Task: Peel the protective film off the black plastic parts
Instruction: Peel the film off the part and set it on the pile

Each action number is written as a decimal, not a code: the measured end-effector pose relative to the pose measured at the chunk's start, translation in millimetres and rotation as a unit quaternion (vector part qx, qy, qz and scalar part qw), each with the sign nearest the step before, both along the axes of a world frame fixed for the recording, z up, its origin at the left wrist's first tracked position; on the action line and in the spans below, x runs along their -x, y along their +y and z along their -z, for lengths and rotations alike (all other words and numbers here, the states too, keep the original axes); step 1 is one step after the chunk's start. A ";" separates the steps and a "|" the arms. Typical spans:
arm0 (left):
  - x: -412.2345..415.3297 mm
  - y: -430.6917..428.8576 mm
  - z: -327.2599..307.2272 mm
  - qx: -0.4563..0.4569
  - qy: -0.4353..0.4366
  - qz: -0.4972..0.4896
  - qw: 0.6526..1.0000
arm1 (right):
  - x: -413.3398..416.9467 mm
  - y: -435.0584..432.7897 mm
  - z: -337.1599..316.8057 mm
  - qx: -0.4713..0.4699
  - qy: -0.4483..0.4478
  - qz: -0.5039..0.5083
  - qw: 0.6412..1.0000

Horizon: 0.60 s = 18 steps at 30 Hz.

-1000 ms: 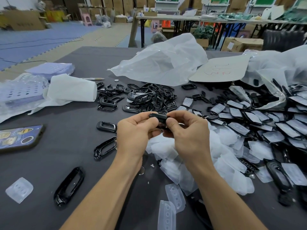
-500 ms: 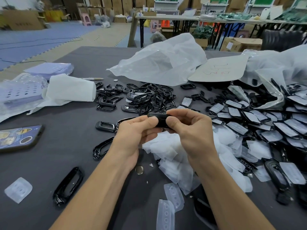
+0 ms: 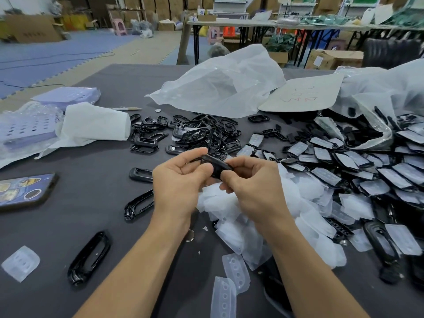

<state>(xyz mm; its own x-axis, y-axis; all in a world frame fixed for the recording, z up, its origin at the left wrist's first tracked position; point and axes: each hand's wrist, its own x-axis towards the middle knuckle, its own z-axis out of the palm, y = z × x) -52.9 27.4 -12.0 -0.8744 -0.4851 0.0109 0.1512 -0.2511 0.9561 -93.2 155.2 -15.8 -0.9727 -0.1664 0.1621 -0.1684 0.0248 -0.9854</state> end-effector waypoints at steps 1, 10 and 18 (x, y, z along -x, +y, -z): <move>-1.0 2.6 1.4 0.040 0.022 -0.011 0.999 | 0.2 0.4 0.0 0.010 -0.007 -0.001 1.000; -1.6 -22.0 -6.4 -0.156 -0.030 0.169 0.973 | 1.4 17.8 -8.7 0.087 -0.081 -0.170 0.978; 0.3 -11.8 -0.1 -0.124 0.003 0.178 0.976 | 6.5 20.8 -8.3 0.147 -0.107 -0.159 0.970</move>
<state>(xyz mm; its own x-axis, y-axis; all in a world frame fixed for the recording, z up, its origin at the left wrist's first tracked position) -53.2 15.6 -11.9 -0.9883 -0.1386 -0.0633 0.0169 -0.5127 0.8584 -99.8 176.0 -7.5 -0.8967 -0.4402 0.0475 0.0882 -0.2827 -0.9552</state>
